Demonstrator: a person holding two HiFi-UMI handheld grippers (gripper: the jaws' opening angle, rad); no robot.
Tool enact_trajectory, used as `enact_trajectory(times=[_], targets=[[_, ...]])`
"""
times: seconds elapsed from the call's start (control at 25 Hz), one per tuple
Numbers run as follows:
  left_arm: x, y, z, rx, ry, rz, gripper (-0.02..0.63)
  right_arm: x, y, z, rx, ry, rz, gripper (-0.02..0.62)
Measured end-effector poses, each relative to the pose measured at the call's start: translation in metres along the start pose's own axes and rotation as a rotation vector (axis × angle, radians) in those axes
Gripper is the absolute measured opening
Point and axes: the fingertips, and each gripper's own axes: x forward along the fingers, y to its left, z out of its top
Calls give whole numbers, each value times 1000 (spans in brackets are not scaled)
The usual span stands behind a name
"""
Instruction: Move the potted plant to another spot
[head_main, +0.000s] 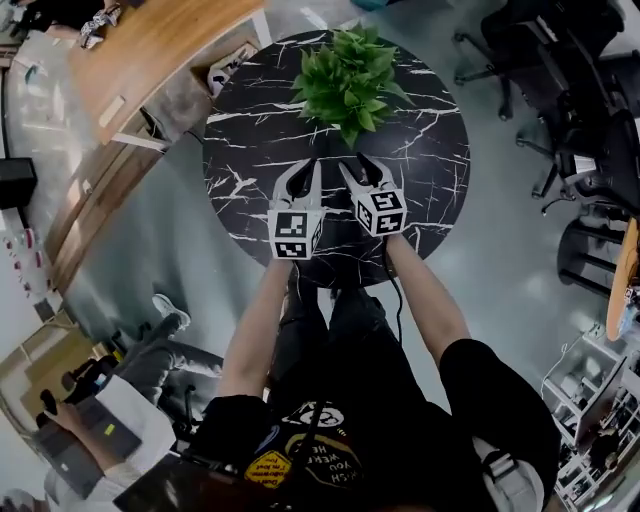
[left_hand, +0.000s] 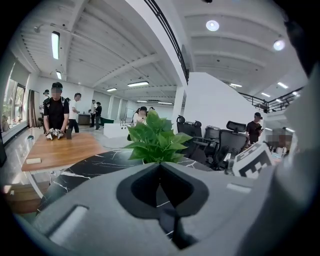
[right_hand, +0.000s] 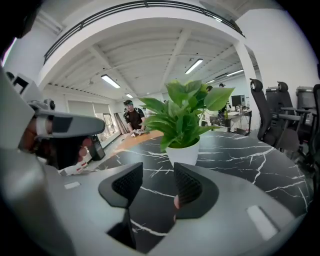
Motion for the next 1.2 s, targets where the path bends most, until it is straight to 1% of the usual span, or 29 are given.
enact_trajectory(times=[0.16,0.28,0.4,0.48,0.6,0.72,0.76,0.84,0.96,1.2], targets=[[12,8,-18,-41,16,-19,5,50,-30,-4,-15,-23,-116,292],[9,12,-23,-53,4,-34,5,84,-41,-3,-32,-29,-140,405],[1,20,-24,-75,-12,-43,5,111,-45,0,-53,-40,-151,489],[-2,26,-25,-84,-16,-44,5,122,-55,5,-54,-53,-191,508],[-5,32,-24,-97,-27,-47,5,131,-74,11,-48,-63,-260,515],[-5,35,-23,-103,-35,-50,5,138,-87,13,-63,-56,-283,517],[-5,35,-23,-105,-37,-51,5,139,-90,14,-68,-55,-285,517],[-4,36,-24,-108,-37,-53,5,140,-94,16,-70,-62,-291,489],[-4,35,-27,-107,-33,-59,5,143,-92,19,-79,-70,-288,488],[-9,40,-27,-110,-43,-38,5,156,-63,15,-104,-49,-207,486]])
